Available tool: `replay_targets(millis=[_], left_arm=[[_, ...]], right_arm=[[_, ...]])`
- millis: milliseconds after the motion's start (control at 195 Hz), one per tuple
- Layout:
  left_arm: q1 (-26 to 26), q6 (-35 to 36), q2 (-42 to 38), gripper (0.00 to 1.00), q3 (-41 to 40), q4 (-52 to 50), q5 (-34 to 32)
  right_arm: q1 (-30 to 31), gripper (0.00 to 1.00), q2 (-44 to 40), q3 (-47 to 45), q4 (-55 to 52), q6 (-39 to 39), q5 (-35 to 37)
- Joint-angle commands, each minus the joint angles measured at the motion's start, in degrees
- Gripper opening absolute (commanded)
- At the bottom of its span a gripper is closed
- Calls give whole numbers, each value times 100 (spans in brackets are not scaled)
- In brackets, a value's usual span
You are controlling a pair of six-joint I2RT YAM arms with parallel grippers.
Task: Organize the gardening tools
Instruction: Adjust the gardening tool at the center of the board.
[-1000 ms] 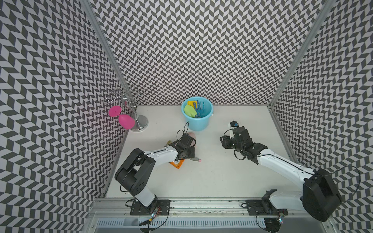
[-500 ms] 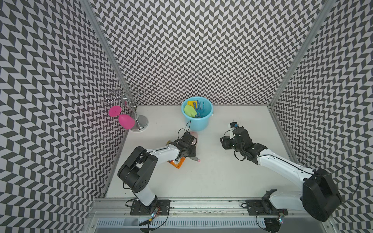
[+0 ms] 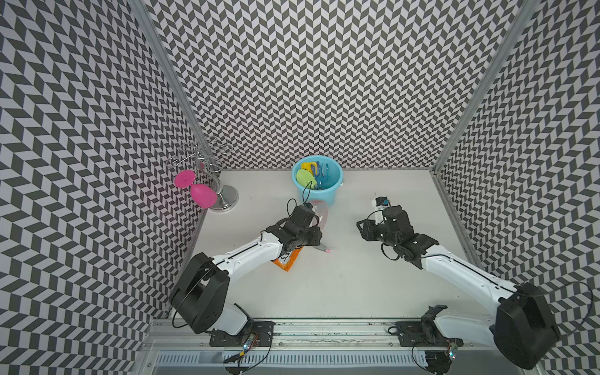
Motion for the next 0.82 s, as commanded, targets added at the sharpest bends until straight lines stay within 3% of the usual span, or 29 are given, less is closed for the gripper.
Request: replay_targets(millis=[0, 133, 364, 625, 814], left_arm=[[-30, -14, -270, 10, 356, -77, 120], [-13, -173, -300, 9, 720, 12, 92], [119, -514, 102, 9, 1787, 230, 382], [290, -1231, 379, 9, 2350, 735, 1115], [308, -1632, 321, 9, 2382, 1055, 1496]], right_arm=[[-44, 54, -492, -126, 558, -117, -490], [-47, 56, -1070, -369, 1076, -184, -1142], [93, 60, -1818, -1429, 3291, -3, -1760], [625, 60, -1600, -2056, 5725, -507, -1225], [678, 60, -839, -1688, 6423, -637, -1323]])
